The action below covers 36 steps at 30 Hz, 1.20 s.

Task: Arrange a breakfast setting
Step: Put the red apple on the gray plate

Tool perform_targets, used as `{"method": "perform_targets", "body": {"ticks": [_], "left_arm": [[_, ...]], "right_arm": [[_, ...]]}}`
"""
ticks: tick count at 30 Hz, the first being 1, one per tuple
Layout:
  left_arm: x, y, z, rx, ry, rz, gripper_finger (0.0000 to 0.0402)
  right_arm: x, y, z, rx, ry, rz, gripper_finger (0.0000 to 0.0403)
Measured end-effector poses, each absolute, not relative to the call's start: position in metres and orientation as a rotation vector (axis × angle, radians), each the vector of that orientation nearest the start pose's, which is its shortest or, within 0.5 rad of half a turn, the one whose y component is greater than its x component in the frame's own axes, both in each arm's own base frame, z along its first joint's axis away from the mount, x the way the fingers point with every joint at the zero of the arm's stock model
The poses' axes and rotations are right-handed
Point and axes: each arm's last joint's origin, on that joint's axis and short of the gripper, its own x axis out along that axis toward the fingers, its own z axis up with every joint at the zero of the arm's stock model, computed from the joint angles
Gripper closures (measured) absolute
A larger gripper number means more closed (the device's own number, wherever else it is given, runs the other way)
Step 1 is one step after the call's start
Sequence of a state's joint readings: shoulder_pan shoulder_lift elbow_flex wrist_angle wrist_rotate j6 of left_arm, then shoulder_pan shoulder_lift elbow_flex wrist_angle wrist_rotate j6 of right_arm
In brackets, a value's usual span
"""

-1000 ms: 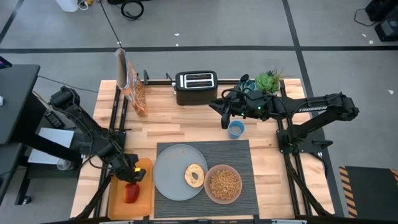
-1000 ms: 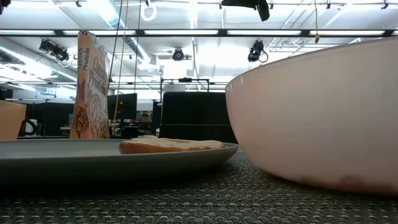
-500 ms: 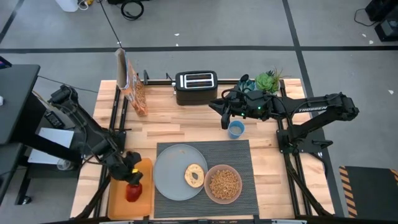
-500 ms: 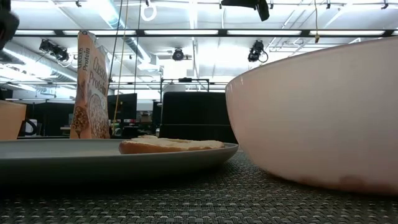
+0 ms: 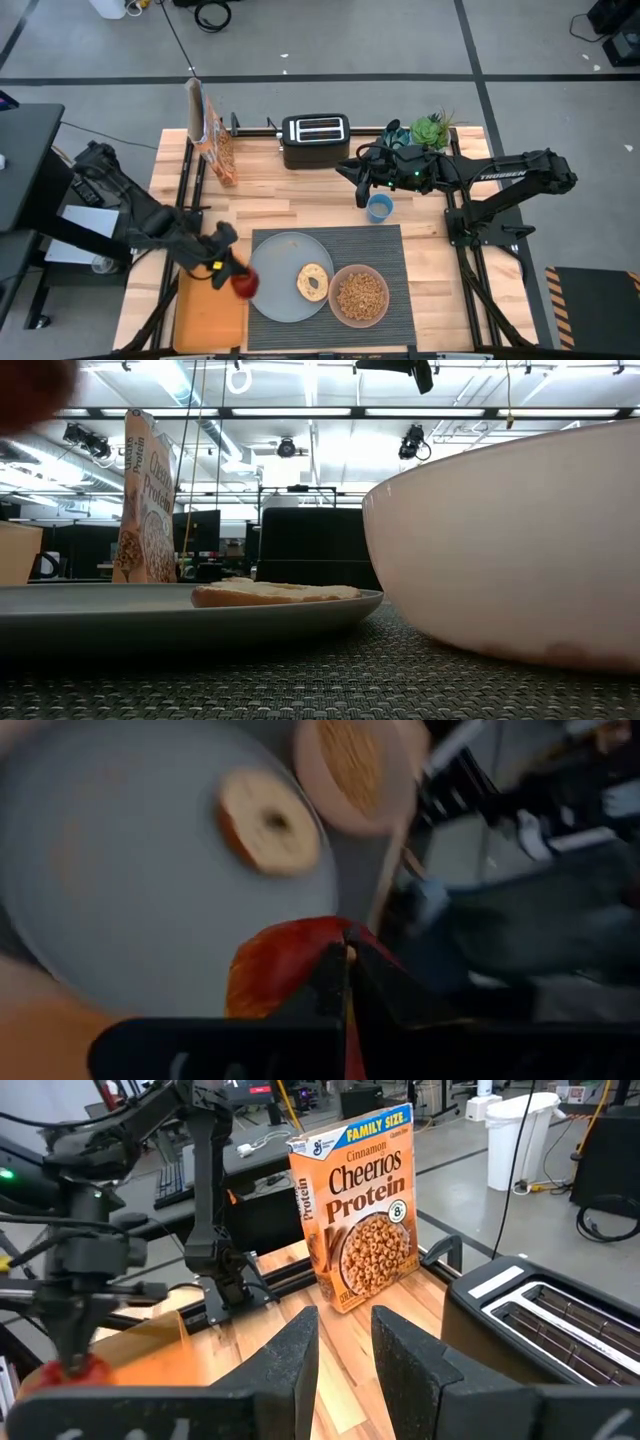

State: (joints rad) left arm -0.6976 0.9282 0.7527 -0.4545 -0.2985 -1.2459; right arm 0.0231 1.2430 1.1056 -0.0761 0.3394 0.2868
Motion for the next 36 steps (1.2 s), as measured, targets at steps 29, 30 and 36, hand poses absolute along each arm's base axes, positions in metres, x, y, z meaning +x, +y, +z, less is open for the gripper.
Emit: {"method": "perform_targets", "body": {"ticks": [29, 30, 36], "left_arm": [[0.190, -0.111, 0.195, -0.475, 0.510, 0.069, 0.0393], [0.189, -0.111, 0.193, -0.467, 0.505, 0.046, 0.0393], [0.182, -0.107, 0.174, -0.462, 0.478, -0.003, 0.0393]], "right_arm": [[0.279, -0.009, 0.360, 0.186, 0.161, -0.368, 0.0300], [0.279, -0.009, 0.360, 0.186, 0.161, -0.368, 0.0300], [0.279, -0.011, 0.360, 0.188, 0.160, -0.373, 0.0300]]}}
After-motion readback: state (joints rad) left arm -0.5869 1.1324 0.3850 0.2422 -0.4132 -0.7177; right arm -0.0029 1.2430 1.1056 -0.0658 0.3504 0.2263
